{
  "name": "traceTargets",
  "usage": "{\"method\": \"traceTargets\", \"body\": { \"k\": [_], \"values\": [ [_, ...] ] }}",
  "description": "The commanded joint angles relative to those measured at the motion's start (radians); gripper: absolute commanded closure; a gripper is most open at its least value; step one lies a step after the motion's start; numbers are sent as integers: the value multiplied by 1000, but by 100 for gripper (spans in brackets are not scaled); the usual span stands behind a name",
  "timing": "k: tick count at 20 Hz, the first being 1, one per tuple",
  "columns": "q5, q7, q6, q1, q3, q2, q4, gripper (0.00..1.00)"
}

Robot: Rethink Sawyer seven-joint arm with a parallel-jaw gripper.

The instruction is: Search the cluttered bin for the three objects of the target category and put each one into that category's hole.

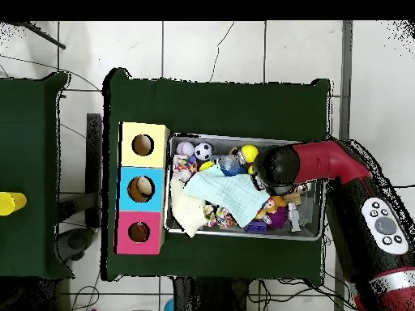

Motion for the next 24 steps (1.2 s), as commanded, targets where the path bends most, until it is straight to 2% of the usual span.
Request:
{"method": "traceTargets", "body": {
  "k": [1, 4, 17, 20, 24],
  "values": [
    [-67, -256, 32, 20, -31, 117, -103, 0],
    [-73, -271, 67, 26, -44, 101, -107, 0],
    [-50, -363, 148, -21, -57, -57, -24, 0],
    [-57, -370, 158, -23, -59, -61, -25, 0],
    [-90, -375, 163, -21, -69, -13, -56, 0]
  ]
}}
